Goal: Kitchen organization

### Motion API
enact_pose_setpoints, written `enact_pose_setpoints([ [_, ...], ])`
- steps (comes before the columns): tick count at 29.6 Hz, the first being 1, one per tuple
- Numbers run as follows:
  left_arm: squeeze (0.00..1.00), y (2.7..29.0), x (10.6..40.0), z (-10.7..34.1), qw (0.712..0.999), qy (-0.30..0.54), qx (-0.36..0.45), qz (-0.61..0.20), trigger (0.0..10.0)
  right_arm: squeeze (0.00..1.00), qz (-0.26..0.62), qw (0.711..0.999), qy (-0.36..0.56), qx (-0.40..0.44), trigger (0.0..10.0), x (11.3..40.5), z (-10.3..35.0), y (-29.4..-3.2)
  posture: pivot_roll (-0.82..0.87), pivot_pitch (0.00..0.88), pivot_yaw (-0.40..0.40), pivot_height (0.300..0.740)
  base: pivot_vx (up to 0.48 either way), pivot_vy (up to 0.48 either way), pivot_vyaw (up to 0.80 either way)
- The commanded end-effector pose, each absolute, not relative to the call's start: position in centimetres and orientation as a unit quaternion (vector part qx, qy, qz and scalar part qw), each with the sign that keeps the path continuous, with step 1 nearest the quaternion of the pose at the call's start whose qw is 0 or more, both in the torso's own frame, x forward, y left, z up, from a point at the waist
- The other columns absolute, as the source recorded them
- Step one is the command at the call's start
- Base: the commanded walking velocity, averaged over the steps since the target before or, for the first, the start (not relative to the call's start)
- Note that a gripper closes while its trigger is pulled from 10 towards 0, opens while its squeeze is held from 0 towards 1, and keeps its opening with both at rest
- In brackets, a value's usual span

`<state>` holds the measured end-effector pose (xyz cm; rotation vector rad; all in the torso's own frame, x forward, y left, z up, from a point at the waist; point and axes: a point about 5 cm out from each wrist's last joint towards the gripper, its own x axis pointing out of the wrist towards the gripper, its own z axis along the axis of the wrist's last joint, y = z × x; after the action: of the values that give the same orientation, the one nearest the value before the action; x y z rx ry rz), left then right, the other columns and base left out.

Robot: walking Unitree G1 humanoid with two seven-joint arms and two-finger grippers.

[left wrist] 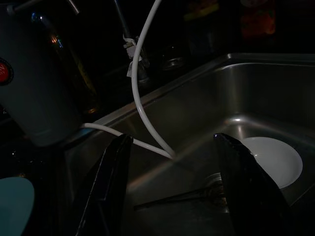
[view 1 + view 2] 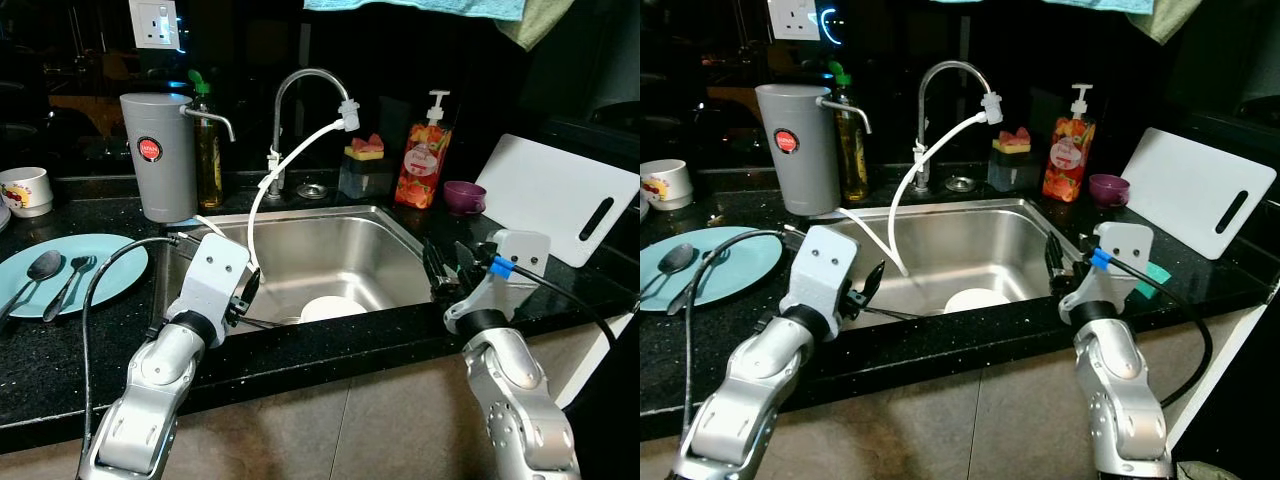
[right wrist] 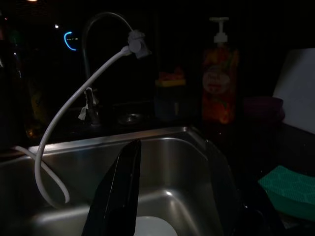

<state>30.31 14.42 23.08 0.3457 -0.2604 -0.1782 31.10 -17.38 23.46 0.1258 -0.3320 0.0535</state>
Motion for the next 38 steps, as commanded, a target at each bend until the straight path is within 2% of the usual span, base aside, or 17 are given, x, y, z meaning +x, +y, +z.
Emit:
enact_pose_setpoints([
  [1, 0.0, 14.2, 30.4, 23.3, 0.972, -0.133, 0.174, -0.086, 10.0, 0.0, 0.023, 0.984, -0.164, 0.063, 10.0, 31.3, 23.3, -17.5, 0.18, 0.0, -0.099, 0.74, 0.0, 0.0, 0.0],
  [38, 0.0, 14.7, 30.1, 24.2, 0.973, -0.147, 0.163, -0.076, 10.0, 0.0, 0.028, 0.981, -0.179, 0.074, 10.0, 31.2, 24.3, -16.9, 0.2, 0.0, -0.104, 0.74, 0.0, 0.0, 0.0],
])
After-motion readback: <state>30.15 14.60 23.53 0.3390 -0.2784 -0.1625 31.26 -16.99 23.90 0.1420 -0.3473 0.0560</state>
